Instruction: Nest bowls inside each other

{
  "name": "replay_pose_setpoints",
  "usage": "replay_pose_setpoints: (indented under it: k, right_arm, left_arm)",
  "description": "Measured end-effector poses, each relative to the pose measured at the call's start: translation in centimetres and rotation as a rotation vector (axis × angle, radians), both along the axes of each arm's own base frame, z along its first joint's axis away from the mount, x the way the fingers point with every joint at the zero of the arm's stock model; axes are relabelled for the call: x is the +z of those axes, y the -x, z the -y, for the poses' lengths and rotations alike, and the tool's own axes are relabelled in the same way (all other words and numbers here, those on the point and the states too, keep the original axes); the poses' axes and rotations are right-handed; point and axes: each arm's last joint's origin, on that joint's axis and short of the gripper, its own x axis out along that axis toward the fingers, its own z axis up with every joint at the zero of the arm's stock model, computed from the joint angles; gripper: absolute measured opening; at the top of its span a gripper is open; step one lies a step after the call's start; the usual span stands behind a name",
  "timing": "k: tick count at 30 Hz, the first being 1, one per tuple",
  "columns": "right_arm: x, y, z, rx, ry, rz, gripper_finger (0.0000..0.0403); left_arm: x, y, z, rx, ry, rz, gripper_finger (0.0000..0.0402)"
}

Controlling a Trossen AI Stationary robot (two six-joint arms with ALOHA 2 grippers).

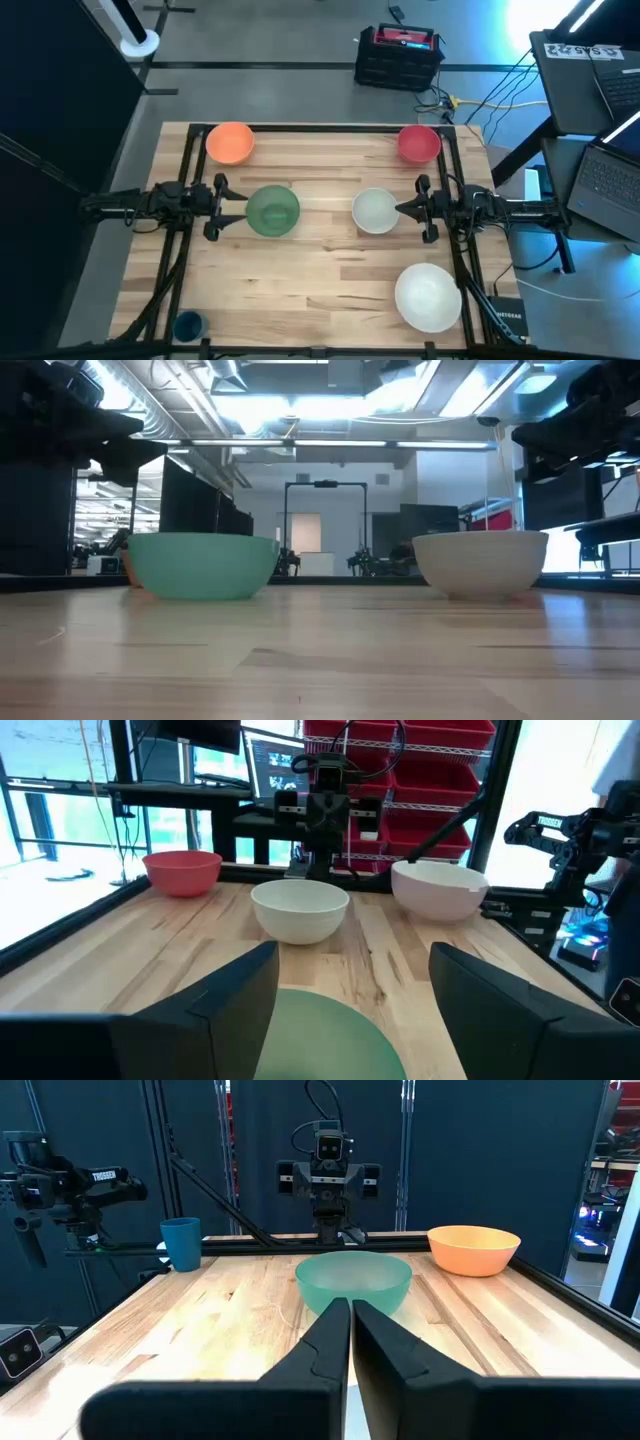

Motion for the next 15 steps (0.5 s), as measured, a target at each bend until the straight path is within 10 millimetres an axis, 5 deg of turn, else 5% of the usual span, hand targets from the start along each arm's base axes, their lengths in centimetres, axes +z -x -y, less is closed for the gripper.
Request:
replay_pose_setpoints:
  k: [13, 15]
  right_arm:
    - [0.44, 0.02, 0.03, -0.011, 0.027, 0.047, 0.0000]
    - [0.70, 0.04, 0.01, 0.002, -0.075, 0.067, 0.0000]
  left_arm:
    - [0.00, 0.00, 0.00, 0.000, 0.000, 0.000, 0.0243]
    - [0.02, 0.00, 0.00, 0.000, 0.000, 0.001, 0.0243]
